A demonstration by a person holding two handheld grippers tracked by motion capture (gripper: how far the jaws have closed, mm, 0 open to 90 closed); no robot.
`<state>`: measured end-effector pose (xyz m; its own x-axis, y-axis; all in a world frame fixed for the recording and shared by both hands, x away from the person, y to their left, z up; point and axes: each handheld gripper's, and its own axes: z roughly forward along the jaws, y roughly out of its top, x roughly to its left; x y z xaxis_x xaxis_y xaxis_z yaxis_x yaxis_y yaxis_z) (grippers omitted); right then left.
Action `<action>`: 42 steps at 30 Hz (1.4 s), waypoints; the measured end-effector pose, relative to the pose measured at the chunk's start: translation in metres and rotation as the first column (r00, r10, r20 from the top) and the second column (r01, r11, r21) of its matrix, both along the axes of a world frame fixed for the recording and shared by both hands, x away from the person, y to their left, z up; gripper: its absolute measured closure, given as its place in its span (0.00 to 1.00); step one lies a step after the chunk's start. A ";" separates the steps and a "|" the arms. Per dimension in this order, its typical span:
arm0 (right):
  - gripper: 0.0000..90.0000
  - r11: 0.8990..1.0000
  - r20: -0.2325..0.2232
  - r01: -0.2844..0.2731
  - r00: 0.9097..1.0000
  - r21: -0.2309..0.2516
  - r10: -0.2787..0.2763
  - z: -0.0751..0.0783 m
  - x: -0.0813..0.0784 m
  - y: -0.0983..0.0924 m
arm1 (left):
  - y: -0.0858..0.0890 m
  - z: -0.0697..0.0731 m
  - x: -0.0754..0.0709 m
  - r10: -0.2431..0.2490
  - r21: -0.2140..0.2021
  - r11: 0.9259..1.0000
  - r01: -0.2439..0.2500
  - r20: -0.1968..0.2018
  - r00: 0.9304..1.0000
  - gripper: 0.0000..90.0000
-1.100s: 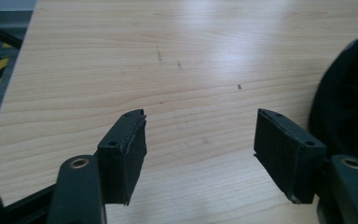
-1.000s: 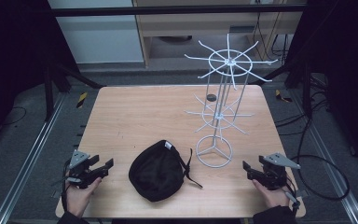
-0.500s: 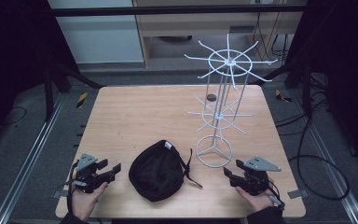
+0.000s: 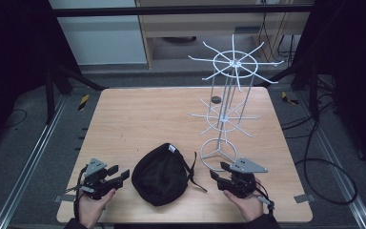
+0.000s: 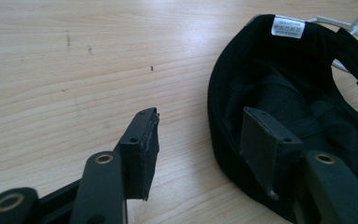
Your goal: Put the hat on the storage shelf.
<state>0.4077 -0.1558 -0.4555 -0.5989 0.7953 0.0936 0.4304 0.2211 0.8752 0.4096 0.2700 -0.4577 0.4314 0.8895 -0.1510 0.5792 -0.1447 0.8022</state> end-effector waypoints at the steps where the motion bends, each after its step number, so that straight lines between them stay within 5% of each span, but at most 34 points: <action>1: 0.53 1.000 0.001 -0.012 1.000 0.004 0.012 0.000 0.001 0.004 | -0.001 0.000 0.000 -0.003 0.002 1.000 0.003 -0.003 1.000 0.52; 11: 0.56 0.996 0.003 -0.094 0.996 -0.002 0.094 0.006 0.014 0.051 | -0.015 -0.003 0.000 -0.026 0.022 0.999 0.026 -0.023 0.999 0.52; 21: 0.56 0.995 -0.013 -0.098 0.995 -0.025 0.097 0.001 0.036 0.079 | -0.022 -0.015 0.012 -0.026 0.063 0.997 0.032 -0.088 0.996 0.54; 30: 0.58 0.993 -0.036 -0.097 0.995 -0.071 0.095 -0.010 0.050 0.093 | -0.024 -0.022 0.024 -0.021 0.050 0.998 0.029 -0.153 0.988 0.81; 35: 0.59 0.992 -0.043 -0.090 0.995 -0.085 0.087 -0.013 0.057 0.096 | -0.022 -0.022 0.029 -0.011 0.058 0.998 0.020 -0.141 0.990 0.90; 42: 0.69 0.992 -0.066 -0.097 0.994 -0.087 0.091 -0.016 0.061 0.095 | -0.026 -0.017 0.036 -0.044 0.063 0.997 0.048 -0.069 0.997 0.92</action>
<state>0.4689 -0.0607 -0.4714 -0.6669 0.7425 0.0636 0.4564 0.3394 0.8225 0.4456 0.2444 -0.4750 0.4628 0.8778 -0.1239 0.6234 -0.2229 0.7494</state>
